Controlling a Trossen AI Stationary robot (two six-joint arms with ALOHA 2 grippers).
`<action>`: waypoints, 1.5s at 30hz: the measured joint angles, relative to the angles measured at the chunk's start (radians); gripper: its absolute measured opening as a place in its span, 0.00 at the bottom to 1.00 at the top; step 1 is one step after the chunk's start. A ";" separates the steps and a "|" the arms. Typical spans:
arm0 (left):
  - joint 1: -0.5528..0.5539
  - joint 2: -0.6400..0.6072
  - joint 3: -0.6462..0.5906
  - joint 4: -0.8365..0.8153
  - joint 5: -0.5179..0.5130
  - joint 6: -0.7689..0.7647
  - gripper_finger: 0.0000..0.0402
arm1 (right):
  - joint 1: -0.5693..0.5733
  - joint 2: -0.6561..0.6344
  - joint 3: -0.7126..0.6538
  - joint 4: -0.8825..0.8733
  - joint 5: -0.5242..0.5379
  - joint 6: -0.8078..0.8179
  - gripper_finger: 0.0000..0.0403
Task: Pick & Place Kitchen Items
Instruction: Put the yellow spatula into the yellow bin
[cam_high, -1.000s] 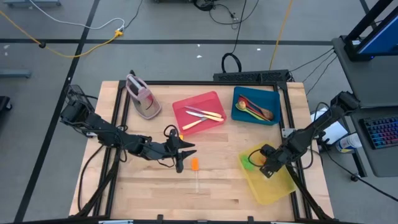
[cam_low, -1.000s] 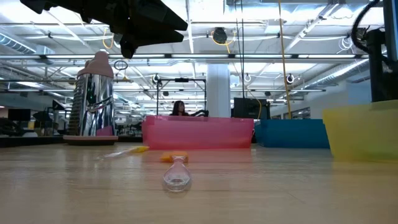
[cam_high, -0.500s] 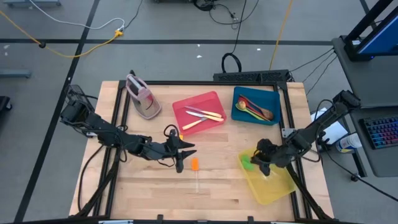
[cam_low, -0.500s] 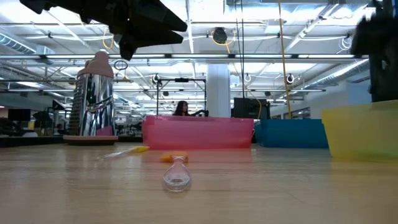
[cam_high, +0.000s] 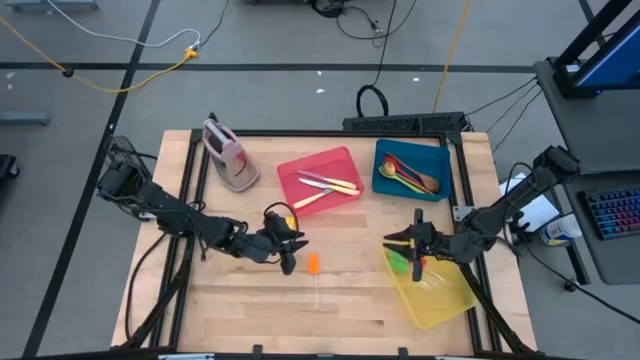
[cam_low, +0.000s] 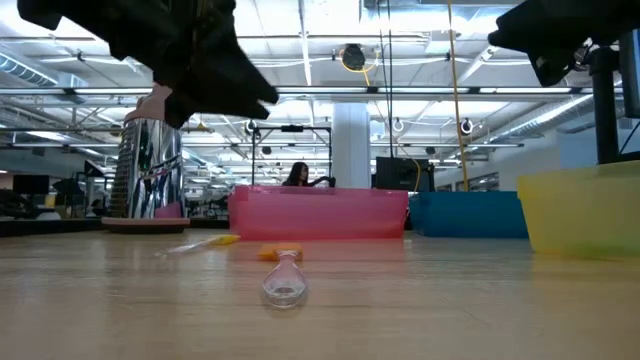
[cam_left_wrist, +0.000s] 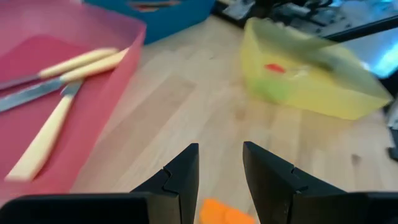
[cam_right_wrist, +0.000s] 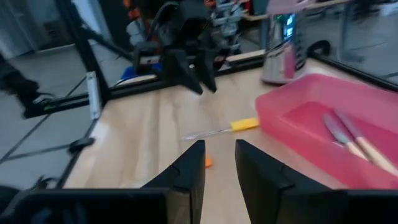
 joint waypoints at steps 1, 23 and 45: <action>0.000 0.000 0.000 -0.021 -0.008 -0.023 0.32 | 0.000 0.013 0.000 0.012 0.018 0.000 0.20; 0.112 0.000 0.000 -0.384 -0.023 -0.267 0.32 | -0.106 0.204 0.000 0.037 0.050 0.016 0.20; 0.155 0.173 -0.002 -0.390 0.074 -0.364 0.63 | -0.106 0.205 0.001 0.046 0.050 0.034 0.16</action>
